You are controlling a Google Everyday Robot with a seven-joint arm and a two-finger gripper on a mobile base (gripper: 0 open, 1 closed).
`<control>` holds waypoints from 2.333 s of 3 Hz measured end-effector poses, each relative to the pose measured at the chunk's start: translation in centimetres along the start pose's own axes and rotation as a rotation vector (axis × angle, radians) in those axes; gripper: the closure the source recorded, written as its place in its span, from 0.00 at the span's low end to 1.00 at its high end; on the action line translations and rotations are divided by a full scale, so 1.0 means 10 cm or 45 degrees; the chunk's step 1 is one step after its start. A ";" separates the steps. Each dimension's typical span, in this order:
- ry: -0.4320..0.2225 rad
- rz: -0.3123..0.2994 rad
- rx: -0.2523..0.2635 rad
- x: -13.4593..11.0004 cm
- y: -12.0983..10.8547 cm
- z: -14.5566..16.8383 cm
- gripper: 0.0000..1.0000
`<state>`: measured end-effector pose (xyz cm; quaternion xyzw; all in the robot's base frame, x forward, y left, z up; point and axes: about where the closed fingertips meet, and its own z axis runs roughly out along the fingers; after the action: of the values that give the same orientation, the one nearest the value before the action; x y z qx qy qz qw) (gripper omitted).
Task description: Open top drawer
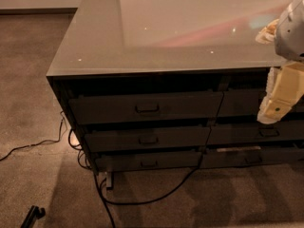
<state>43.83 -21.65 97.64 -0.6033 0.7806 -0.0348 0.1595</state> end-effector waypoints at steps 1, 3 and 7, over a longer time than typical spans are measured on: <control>0.000 0.000 0.000 0.00 0.00 0.00 0.00; -0.066 -0.066 -0.056 -0.10 -0.18 0.44 0.00; -0.158 -0.481 -0.146 -1.20 -0.12 1.37 0.00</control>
Offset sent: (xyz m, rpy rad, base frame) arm 0.0191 -0.0102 -0.0045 0.0639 0.0012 0.0292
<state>51.58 -8.69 87.46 -0.7480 0.6430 0.0178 0.1634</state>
